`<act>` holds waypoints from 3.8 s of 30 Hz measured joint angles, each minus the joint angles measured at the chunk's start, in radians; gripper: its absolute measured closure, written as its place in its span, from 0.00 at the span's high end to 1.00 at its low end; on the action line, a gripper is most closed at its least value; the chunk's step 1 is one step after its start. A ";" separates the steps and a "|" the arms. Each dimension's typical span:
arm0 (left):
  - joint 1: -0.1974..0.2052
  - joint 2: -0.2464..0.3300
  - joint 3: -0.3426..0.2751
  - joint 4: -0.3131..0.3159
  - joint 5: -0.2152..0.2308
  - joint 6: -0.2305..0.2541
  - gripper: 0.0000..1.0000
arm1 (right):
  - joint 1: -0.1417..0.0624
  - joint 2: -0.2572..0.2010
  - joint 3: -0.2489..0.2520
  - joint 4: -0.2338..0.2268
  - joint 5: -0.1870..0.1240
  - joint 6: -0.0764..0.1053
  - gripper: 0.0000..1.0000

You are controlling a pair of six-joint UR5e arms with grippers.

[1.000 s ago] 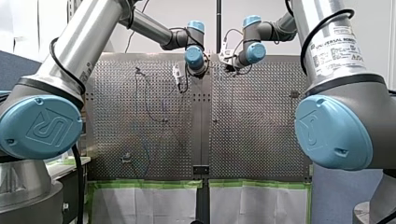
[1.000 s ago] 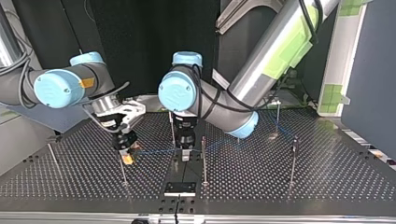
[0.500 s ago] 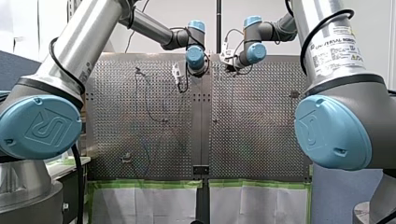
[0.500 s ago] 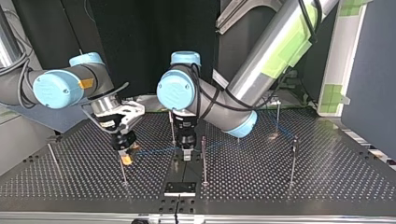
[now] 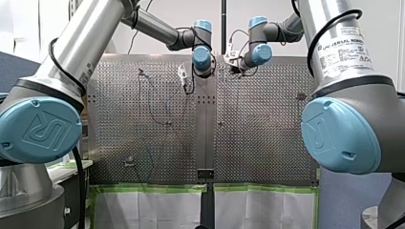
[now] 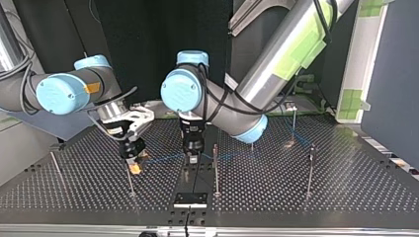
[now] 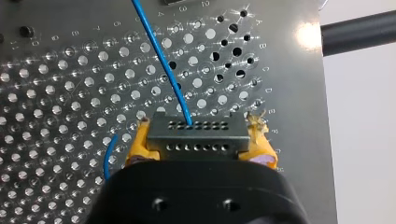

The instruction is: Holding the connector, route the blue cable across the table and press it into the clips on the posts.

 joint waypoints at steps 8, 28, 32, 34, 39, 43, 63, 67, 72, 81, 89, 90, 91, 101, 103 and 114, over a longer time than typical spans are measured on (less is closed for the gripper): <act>-0.012 0.000 -0.009 -0.033 -0.045 -0.015 0.00 | 0.005 0.000 0.001 0.003 -0.001 0.000 0.00; -0.026 0.022 -0.204 0.132 0.018 -0.015 0.00 | 0.013 0.002 0.159 -0.010 0.042 -0.004 0.00; -0.025 -0.011 -0.249 0.177 0.047 -0.012 0.00 | 0.005 0.009 0.198 -0.024 0.066 -0.014 0.00; -0.026 -0.027 -0.267 0.195 0.051 -0.012 0.00 | 0.002 0.015 0.213 -0.026 0.073 -0.026 0.00; -0.030 -0.065 -0.319 0.248 0.054 -0.011 0.00 | -0.007 0.023 0.241 -0.027 0.075 -0.056 0.00; -0.031 -0.088 -0.359 0.287 0.068 -0.012 0.00 | -0.010 0.028 0.256 -0.029 0.076 -0.074 0.00; -0.027 -0.138 -0.512 0.470 0.171 -0.040 0.00 | -0.017 0.121 0.313 -0.049 0.067 -0.102 0.00; -0.025 -0.152 -0.486 0.465 0.195 -0.043 0.00 | -0.026 0.126 0.313 -0.070 0.063 -0.097 0.00; -0.022 -0.195 -0.439 0.440 0.208 -0.045 0.00 | -0.033 0.129 0.313 -0.085 0.058 -0.095 0.00; 0.010 -0.233 -0.344 0.399 0.207 -0.048 0.00 | -0.052 0.164 0.313 -0.132 0.051 -0.090 0.00; 0.040 -0.234 -0.294 0.379 0.216 -0.047 0.00 | -0.067 0.167 0.312 -0.154 0.024 -0.089 0.00; 0.043 -0.234 -0.292 0.379 0.218 -0.047 0.00 | -0.068 0.167 0.312 -0.155 0.022 -0.089 0.00; 0.046 -0.234 -0.291 0.379 0.221 -0.047 0.00 | -0.070 0.167 0.312 -0.157 0.021 -0.088 0.00; 0.069 -0.300 -0.219 0.339 0.279 -0.046 0.00 | -0.099 0.169 0.310 -0.177 0.010 -0.078 0.00; 0.074 -0.306 -0.202 0.328 0.280 -0.046 0.00 | -0.104 0.169 0.307 -0.180 0.007 -0.076 0.00; 0.078 -0.311 -0.113 0.233 0.250 -0.018 0.47 | -0.126 0.170 0.300 -0.214 0.002 -0.065 0.00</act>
